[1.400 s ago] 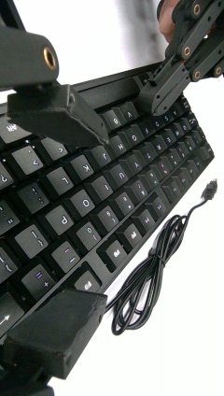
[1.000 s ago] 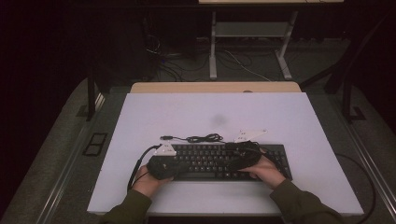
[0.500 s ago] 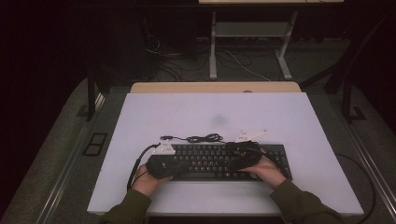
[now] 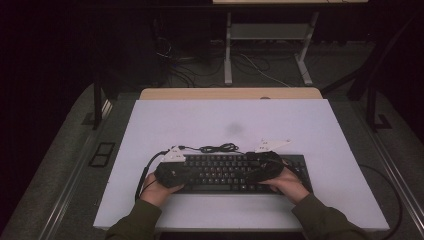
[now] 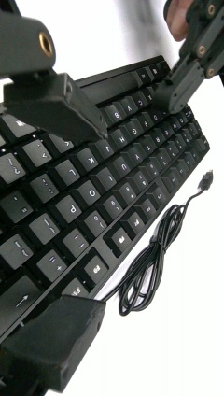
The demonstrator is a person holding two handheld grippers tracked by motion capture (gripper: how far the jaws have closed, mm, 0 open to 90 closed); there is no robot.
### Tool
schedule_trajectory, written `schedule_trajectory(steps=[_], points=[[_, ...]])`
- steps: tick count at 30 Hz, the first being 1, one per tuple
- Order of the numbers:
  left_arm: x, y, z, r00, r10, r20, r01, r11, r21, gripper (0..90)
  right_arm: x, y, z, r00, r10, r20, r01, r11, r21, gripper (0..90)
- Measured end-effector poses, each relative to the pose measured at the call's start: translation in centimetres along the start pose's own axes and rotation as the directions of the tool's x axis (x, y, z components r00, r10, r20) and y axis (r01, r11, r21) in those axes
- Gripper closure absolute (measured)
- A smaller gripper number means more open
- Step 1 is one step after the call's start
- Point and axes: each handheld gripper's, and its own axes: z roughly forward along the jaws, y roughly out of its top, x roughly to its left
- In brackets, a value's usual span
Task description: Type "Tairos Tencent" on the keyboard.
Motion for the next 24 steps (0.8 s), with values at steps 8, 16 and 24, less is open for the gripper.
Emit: schedule_trajectory(steps=[8, 16, 24], points=[[0.6, 0.3, 0.1, 0.9999, -0.002, -0.010, 0.002, 1.0000, -0.003, 88.7, -0.1, -0.5, -0.5, 0.9997, 0.008, 0.024, -0.007, 1.000, -0.017, 12.1], [1.5, 0.6, 0.1, 0.9997, -0.009, -0.021, 0.009, 1.0000, -0.004, 88.7, -0.3, -1.0, -1.1, 0.9988, 0.016, 0.046, -0.015, 1.000, -0.019, 12.1], [2.1, 0.5, 0.4, 0.9992, -0.010, -0.039, 0.011, 0.9998, 0.017, 88.7, -0.3, -1.3, -1.3, 0.9983, 0.023, 0.053, -0.022, 1.000, -0.018, 12.2]])
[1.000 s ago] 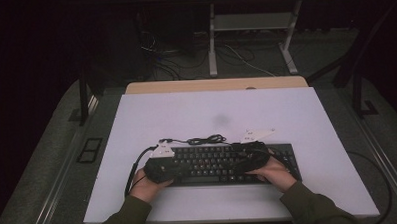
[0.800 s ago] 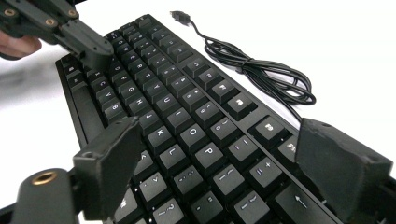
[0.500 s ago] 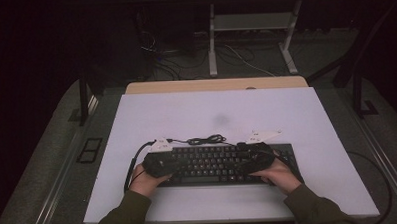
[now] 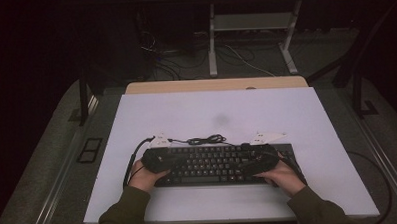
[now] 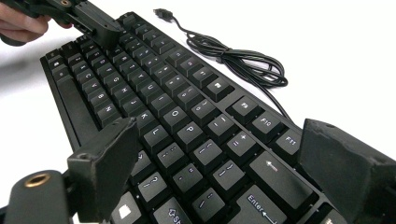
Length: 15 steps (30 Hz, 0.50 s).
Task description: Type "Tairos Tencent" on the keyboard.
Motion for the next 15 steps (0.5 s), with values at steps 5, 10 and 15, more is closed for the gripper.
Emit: schedule_trajectory(steps=[5, 10, 15], points=[[0.00, -0.02, 0.10, 1.0000, 0.005, -0.003, -0.005, 1.0000, 0.009, 88.8, 0.00, -0.02, 0.04, 1.0000, -0.003, 0.001, 0.003, 1.000, 0.001, 12.2], [0.07, -0.11, 0.31, 1.0000, 0.001, -0.003, -0.001, 0.9998, 0.020, 88.8, -0.07, -0.01, 0.07, 1.0000, -0.001, -0.001, 0.001, 1.000, 0.005, 12.2], [0.12, -0.14, 0.39, 1.0000, 0.004, -0.003, -0.004, 0.9997, 0.024, 88.7, -0.12, 0.00, 0.09, 0.9999, 0.006, -0.008, -0.006, 1.000, 0.015, 12.3]])
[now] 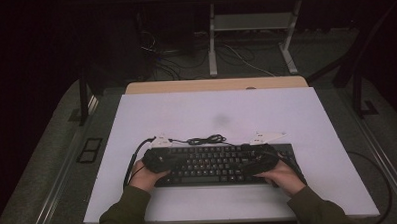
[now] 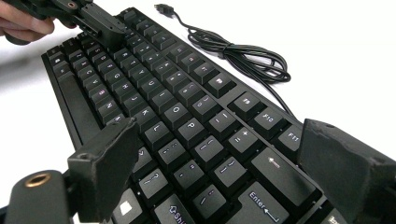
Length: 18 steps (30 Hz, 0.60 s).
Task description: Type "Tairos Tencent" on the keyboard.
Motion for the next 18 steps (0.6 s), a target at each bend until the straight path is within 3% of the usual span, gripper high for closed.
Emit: schedule_trajectory(steps=[18], points=[[-0.11, -0.03, 0.15, 0.9999, 0.011, -0.008, -0.011, 0.9999, 0.010, 88.7, -0.05, 0.11, -0.16, 0.9999, -0.009, -0.006, 0.009, 1.000, 0.003, 13.9]])
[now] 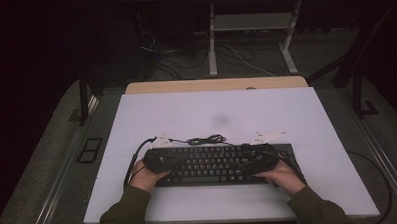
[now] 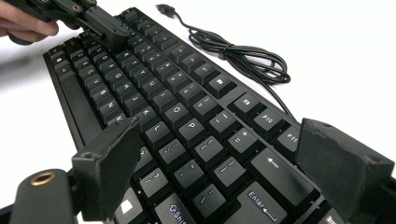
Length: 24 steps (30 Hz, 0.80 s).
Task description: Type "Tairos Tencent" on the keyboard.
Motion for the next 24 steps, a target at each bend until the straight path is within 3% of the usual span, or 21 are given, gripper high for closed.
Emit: schedule_trajectory(steps=[5, 14, 24], points=[[-0.2, 0.1, -0.3, 1.0000, 0.006, -0.006, -0.006, 1.0000, 0.000, 87.2, 0.0, 0.2, -0.3, 0.9996, 0.001, -0.029, -0.002, 1.000, -0.008, 13.9], [-0.5, 0.1, -0.7, 0.9998, -0.020, -0.005, 0.020, 0.9989, -0.042, 79.2, 0.1, 0.3, 0.0, 0.9980, 0.012, -0.062, -0.013, 1.000, 0.000, 15.2], [-1.0, -0.2, -1.1, 0.9988, -0.048, -0.005, 0.048, 0.9971, -0.060, 60.8, 0.4, 0.6, 0.4, 0.9944, 0.001, -0.106, -0.002, 1.000, -0.004, 27.2]])
